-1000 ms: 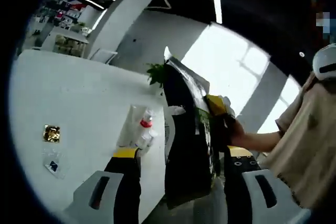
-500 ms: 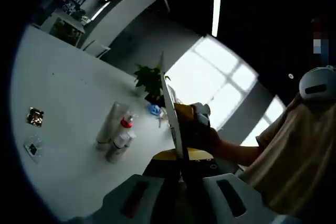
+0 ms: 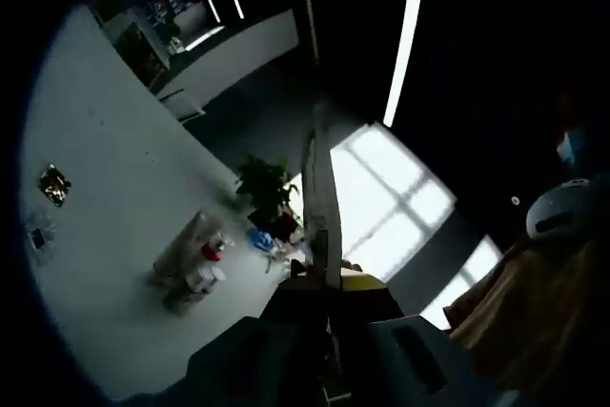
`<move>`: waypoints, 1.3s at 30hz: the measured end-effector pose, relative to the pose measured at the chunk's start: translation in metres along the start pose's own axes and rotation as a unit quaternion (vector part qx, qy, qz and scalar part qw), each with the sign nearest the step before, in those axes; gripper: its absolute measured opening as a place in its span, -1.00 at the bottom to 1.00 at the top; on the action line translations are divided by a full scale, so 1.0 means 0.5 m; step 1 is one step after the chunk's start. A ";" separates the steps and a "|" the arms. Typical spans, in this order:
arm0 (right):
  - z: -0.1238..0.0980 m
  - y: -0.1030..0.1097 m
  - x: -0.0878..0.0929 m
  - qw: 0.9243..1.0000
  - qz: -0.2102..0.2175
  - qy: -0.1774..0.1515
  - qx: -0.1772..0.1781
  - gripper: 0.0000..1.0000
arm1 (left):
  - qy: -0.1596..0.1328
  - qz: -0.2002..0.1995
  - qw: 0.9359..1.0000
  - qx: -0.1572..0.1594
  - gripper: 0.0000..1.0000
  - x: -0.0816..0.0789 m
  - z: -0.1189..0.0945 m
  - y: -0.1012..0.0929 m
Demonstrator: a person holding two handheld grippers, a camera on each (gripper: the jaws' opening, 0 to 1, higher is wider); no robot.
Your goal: Arrange the skincare products in the storage area until every visible bottle or jar stands upright without overlapping.
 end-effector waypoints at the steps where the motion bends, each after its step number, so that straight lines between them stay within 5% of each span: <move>1: 0.000 -0.002 -0.001 1.000 -0.002 -0.002 0.003 -0.80 | 0.000 -0.001 1.000 -0.003 -1.00 0.001 -0.001 0.001; 5: -0.001 0.005 0.001 1.000 -0.009 -0.006 -0.005 -0.97 | 0.007 0.005 0.999 -0.038 -1.00 0.005 -0.008 0.017; 13: 0.000 -0.007 0.012 1.000 0.003 -0.012 0.016 -0.98 | -0.001 0.038 0.996 -0.079 -0.92 0.017 -0.015 0.032; 18: -0.007 -0.020 0.012 0.999 0.011 -0.011 0.032 -0.98 | 0.002 -0.004 0.996 -0.091 -0.84 0.048 -0.030 0.048; 25: -0.019 -0.044 0.022 0.997 0.005 0.008 0.082 -0.98 | -0.005 -0.050 0.994 -0.095 -1.00 0.083 -0.043 0.043; 39: -0.028 -0.064 0.017 0.981 -0.134 0.051 0.130 -0.63 | -0.001 -0.060 0.994 -0.096 -1.00 0.076 -0.024 0.060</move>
Point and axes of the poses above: the point that each gripper's makers call its tool centre point, and the gripper's own axes: z roughly forward along the fingers, y roughly to its left, x roughly out of its underside, the point moved 7 cm from there along -z, roughly backward along the fingers
